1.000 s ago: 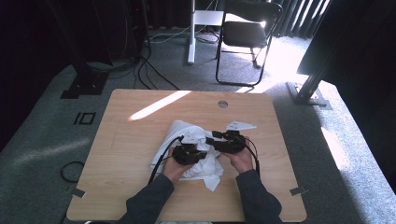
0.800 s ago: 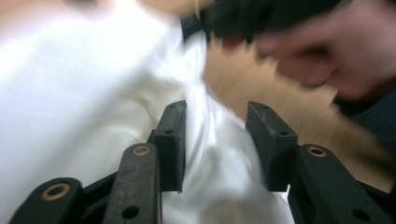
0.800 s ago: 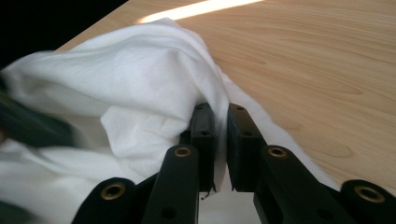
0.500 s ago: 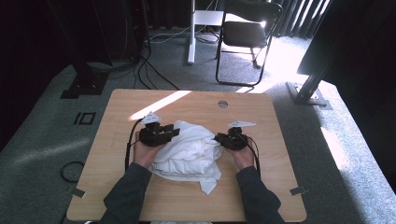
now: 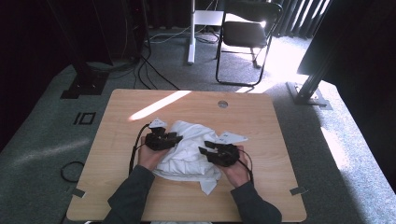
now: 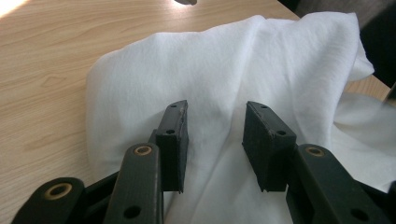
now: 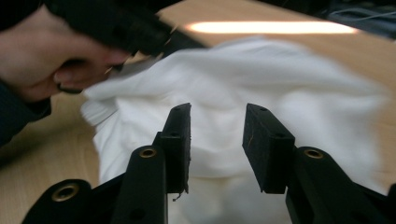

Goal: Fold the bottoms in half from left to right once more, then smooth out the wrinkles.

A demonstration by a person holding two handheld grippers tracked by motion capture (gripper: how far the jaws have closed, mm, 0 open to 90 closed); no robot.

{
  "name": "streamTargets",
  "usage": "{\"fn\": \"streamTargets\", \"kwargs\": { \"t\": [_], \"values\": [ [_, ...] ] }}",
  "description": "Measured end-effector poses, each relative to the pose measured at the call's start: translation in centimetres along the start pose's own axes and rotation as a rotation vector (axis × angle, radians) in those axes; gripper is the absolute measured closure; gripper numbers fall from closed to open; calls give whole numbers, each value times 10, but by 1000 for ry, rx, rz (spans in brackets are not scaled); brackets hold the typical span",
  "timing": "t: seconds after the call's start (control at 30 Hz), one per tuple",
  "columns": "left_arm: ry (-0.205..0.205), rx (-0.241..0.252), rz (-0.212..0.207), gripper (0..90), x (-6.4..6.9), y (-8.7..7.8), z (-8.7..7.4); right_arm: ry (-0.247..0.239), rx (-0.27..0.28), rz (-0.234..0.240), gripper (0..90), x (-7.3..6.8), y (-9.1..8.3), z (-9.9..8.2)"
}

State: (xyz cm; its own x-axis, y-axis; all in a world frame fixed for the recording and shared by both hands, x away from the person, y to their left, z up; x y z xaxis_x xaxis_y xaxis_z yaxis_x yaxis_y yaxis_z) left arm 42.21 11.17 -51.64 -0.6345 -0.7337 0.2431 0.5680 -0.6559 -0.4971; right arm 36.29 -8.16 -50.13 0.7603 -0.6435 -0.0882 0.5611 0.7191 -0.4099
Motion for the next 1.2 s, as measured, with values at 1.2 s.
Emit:
{"fn": "streamTargets", "kwargs": {
  "t": [1.2],
  "values": [
    [11,42,0,573,1,-6,6,16,-128,-14,621,13,-30,-52]
  ]
}}
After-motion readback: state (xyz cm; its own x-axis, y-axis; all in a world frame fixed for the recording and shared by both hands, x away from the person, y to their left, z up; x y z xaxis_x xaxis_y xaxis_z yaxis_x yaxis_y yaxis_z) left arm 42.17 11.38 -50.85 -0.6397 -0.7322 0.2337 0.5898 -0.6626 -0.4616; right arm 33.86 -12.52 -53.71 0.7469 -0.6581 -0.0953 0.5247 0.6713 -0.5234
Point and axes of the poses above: each handheld gripper's, and its own axes: y roughly forward along the jaws, z roughly out of its top, x roughly to its right, the point moved 5 cm from there along y, roughly forward along the jaws, and after that the axes turned 5 degrees about x, right-handed, at the moved point
